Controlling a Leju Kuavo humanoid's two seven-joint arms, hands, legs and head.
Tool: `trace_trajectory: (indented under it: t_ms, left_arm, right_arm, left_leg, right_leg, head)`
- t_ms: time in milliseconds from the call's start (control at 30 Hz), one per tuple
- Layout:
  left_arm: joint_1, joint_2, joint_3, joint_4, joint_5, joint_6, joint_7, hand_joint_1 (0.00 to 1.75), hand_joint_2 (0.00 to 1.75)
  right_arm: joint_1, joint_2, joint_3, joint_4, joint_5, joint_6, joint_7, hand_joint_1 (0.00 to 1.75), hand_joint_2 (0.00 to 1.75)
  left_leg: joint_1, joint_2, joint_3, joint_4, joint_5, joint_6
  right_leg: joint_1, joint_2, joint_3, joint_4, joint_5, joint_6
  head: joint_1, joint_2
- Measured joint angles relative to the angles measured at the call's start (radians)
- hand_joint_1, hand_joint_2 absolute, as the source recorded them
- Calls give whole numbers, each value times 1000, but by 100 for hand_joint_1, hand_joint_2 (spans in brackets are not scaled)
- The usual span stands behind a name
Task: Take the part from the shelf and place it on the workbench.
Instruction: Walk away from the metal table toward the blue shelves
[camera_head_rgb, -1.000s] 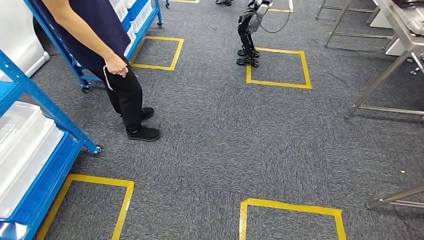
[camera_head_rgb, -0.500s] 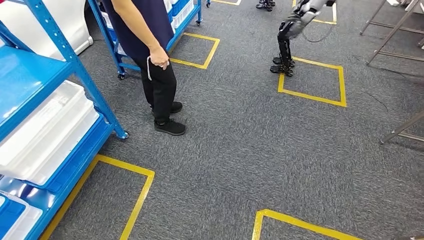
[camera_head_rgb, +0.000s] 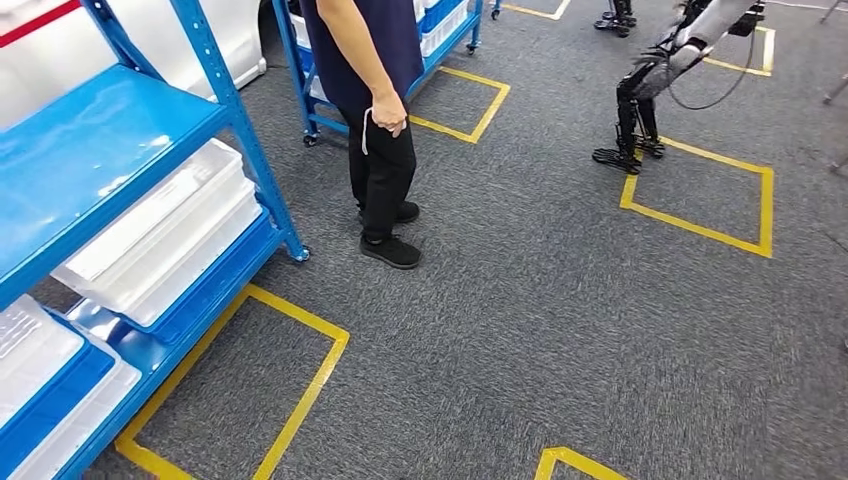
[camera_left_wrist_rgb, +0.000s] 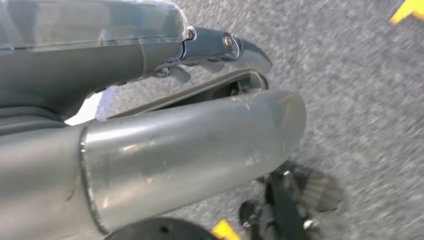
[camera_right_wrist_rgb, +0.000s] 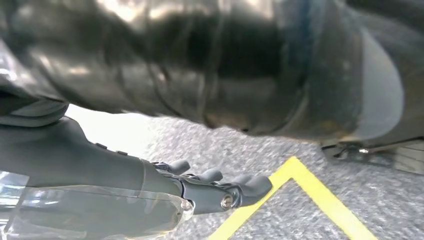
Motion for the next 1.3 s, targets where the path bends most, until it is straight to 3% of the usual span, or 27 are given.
trace_trajectory:
  t_ms: [67,133,200,233,267,333,400,500,567,633,700,733,800,867,933,1000,1067,1133,1200,1233,1267,1300]
  left_arm:
    - [1,1,0,0,0,2,0,0,0]
    - [-3,2,0,0,0,2,-1,0,0]
    - [-4,2,0,0,0,2,-1,0,0]
    - [-3,2,0,0,0,2,-1,0,0]
    - [-2,2,0,0,0,3,-1,0,0]
    - [-2,3,1,0,0,4,0,0,0]
    - [-4,3,1,0,0,6,0,0,0]
    - [-2,4,1,0,0,8,0,0,0]
    - [-2,3,1,0,1,9,0,0,0]
    - [-4,3,1,0,1,10,0,0,0]
    - [-5,3,1,0,2,10,0,0,0]
    - [-4,3,1,0,2,10,0,0,0]
    - [-3,3,1,0,2,11,0,0,0]
    - [-4,3,1,0,2,11,1,0,0]
    - [-5,3,1,0,2,11,1,0,0]
    - [-3,3,1,0,2,12,1,0,0]
    - [-1,3,1,0,2,12,1,0,0]
    - [-3,3,2,0,2,13,1,0,0]
    - [-4,2,2,0,3,13,1,0,0]
    - [-4,2,2,0,3,13,1,0,0]
    - [-2,2,2,0,4,14,1,0,0]
    - [-1,2,2,0,6,15,1,0,0]
  right_arm:
    - [1,3,0,0,2,0,0,0,0]
    - [5,5,-1,0,3,0,0,0,0]
    - [6,7,-2,0,4,0,0,0,0]
    - [5,7,-2,0,4,0,0,0,0]
    - [5,8,-2,0,5,0,0,0,0]
    - [4,9,-3,0,5,1,0,0,0]
    - [3,11,-3,0,5,1,0,0,0]
    - [-2,13,-4,0,6,1,0,0,0]
    - [-3,13,-4,0,6,1,0,0,0]
    - [-1,13,-5,0,6,2,0,0,0]
    - [0,13,-7,0,6,2,0,0,0]
    - [0,13,-8,0,6,2,0,0,0]
    - [0,13,-9,0,7,2,0,0,0]
    - [0,13,-10,1,7,2,0,0,0]
    - [1,13,-11,1,7,1,-1,0,0]
    - [0,14,-11,1,7,1,-1,0,0]
    - [0,17,-11,1,7,1,-1,0,0]
    - [3,18,-12,1,7,1,-1,0,0]
    - [5,18,-13,1,7,0,-1,0,0]
    - [6,18,-13,1,7,0,-1,0,0]
    - [6,18,-13,1,7,0,-1,0,0]
    - [6,18,-13,1,7,0,-1,0,0]
  left_leg:
    - [-6,44,-22,44,-34,-8]
    - [-7,107,-77,165,-103,-15]
    - [-3,128,-123,269,-142,-22]
    - [-1,133,-120,271,-133,-24]
    - [0,138,-96,231,-107,-25]
    - [-2,175,-12,84,-46,-20]
    - [-7,204,38,-6,-19,-8]
    - [-7,183,39,-20,-14,10]
    - [-1,165,42,-28,-6,24]
    - [0,146,39,-30,0,33]
    - [0,122,32,-27,2,35]
    - [-1,109,31,-25,3,34]
    - [0,81,30,-21,3,31]
    - [-1,54,26,-13,4,23]
    - [0,32,16,-10,7,10]
    - [2,18,9,-9,11,-4]
    - [1,54,-8,23,-12,-14]
    - [1,109,-56,131,-76,-21]
    - [3,127,-110,256,-131,-27]
    - [4,130,-116,278,-134,-29]
    - [3,134,-100,259,-117,-28]
    - [3,141,-64,201,-87,-25]
  right_leg:
    - [-6,-31,8,-18,8,-7]
    - [-5,-64,11,-23,9,-12]
    - [-3,-98,10,-21,6,-13]
    - [-3,-113,11,-20,4,-12]
    - [-4,-127,12,-19,2,-10]
    - [-2,-150,17,-15,-5,-4]
    - [2,-167,23,-12,-11,5]
    - [1,-181,30,-9,-16,19]
    - [-3,-137,17,29,-48,30]
    - [-9,-84,-36,146,-118,36]
    - [-12,-71,-91,263,-164,38]
    - [-13,-70,-98,277,-157,38]
    - [-16,-60,-55,189,-90,36]
    - [-20,-8,3,59,-33,33]
    - [-20,24,21,9,-21,31]
    - [-18,0,20,5,-16,22]
    - [-20,-27,22,-3,-10,7]
    - [-17,-59,21,-7,-8,-4]
    - [-12,-92,19,-6,-9,-7]
    - [-11,-108,18,-5,-9,-8]
    - [-9,-122,18,-4,-10,-8]
    - [-8,-135,19,-3,-11,-7]
  head:
    - [-2,0]
    - [-3,0]
    - [-3,0]
    - [-3,0]
    - [-3,0]
    - [-3,0]
    - [-3,0]
    - [-3,0]
    - [-3,0]
    - [-3,0]
    - [-3,0]
    - [-3,0]
    - [-3,0]
    - [-3,0]
    - [-3,0]
    - [-3,0]
    - [-4,0]
    - [-5,0]
    - [-5,0]
    - [-5,0]
    - [-5,0]
    - [-5,0]
